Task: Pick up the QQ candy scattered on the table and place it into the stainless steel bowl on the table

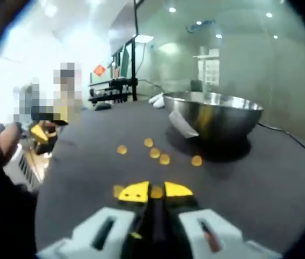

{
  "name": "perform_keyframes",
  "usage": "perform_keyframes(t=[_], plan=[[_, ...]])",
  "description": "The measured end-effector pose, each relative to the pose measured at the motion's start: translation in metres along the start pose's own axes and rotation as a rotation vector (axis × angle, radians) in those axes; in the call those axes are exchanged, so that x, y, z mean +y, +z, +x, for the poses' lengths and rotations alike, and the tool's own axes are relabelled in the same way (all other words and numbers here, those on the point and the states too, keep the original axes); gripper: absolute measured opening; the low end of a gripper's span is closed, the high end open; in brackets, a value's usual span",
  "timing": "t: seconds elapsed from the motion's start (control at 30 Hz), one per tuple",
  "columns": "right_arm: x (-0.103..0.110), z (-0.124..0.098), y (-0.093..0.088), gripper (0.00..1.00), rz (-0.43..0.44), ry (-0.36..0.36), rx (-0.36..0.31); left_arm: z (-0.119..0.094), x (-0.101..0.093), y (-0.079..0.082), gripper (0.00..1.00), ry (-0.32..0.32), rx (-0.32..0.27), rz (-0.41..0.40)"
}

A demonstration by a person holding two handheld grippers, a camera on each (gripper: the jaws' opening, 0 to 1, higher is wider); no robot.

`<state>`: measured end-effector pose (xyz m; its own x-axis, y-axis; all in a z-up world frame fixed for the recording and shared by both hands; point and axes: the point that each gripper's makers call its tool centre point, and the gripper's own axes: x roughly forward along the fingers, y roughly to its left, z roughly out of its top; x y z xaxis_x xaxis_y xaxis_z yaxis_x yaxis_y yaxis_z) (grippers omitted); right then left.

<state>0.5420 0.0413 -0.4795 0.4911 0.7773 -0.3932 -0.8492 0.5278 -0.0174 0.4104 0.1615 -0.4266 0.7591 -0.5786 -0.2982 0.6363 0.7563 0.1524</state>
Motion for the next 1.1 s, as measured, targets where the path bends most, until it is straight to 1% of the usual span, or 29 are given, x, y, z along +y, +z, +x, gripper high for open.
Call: perform_keyframes(t=[0.13,0.23,0.37,0.53,0.57,0.63,0.7,0.77,0.83,0.93,1.0,1.03,1.07,1.1], plan=[[0.0,-0.002,0.002,0.09,-0.009,-0.005,0.001,0.001,0.0,-0.001,0.35,0.0,0.005,0.0],[-0.001,-0.009,0.006,0.09,-0.019,0.005,0.012,0.0,0.0,-0.003,0.35,0.001,0.009,0.0],[-0.009,-0.025,0.02,0.09,-0.012,-0.007,-0.015,0.002,0.001,-0.002,0.35,0.003,0.0,-0.009],[-0.021,-0.036,0.038,0.09,-0.016,-0.041,-0.048,0.007,-0.003,0.003,0.35,-0.007,-0.01,-0.005],[-0.023,-0.037,0.041,0.09,-0.021,-0.044,-0.048,0.008,-0.004,0.003,0.35,-0.012,-0.01,-0.001],[-0.026,-0.036,0.042,0.09,-0.051,-0.059,-0.016,0.01,-0.005,0.004,0.35,-0.02,-0.008,0.01],[-0.029,-0.035,0.047,0.09,-0.067,-0.072,-0.014,0.01,-0.004,0.004,0.35,-0.02,-0.006,0.013],[-0.03,-0.034,0.056,0.09,-0.067,-0.075,-0.031,0.01,-0.004,0.005,0.35,-0.02,-0.008,0.009],[-0.032,-0.033,0.07,0.09,-0.09,-0.086,-0.062,0.009,-0.003,0.004,0.35,-0.016,-0.006,0.008],[-0.032,-0.026,0.088,0.09,-0.126,-0.072,-0.07,0.008,-0.004,0.005,0.35,-0.016,-0.004,0.006],[-0.035,-0.022,0.099,0.09,-0.142,-0.077,-0.077,0.006,-0.005,0.009,0.35,-0.018,-0.01,0.011],[-0.037,-0.019,0.106,0.09,-0.153,-0.08,-0.092,0.006,-0.006,0.01,0.35,-0.02,-0.013,0.009],[-0.046,-0.015,0.113,0.09,-0.157,-0.08,-0.108,0.006,-0.006,0.01,0.35,-0.02,-0.014,0.009],[-0.048,-0.011,0.121,0.09,-0.14,-0.066,-0.141,0.006,-0.006,0.01,0.35,-0.02,-0.013,0.011]])
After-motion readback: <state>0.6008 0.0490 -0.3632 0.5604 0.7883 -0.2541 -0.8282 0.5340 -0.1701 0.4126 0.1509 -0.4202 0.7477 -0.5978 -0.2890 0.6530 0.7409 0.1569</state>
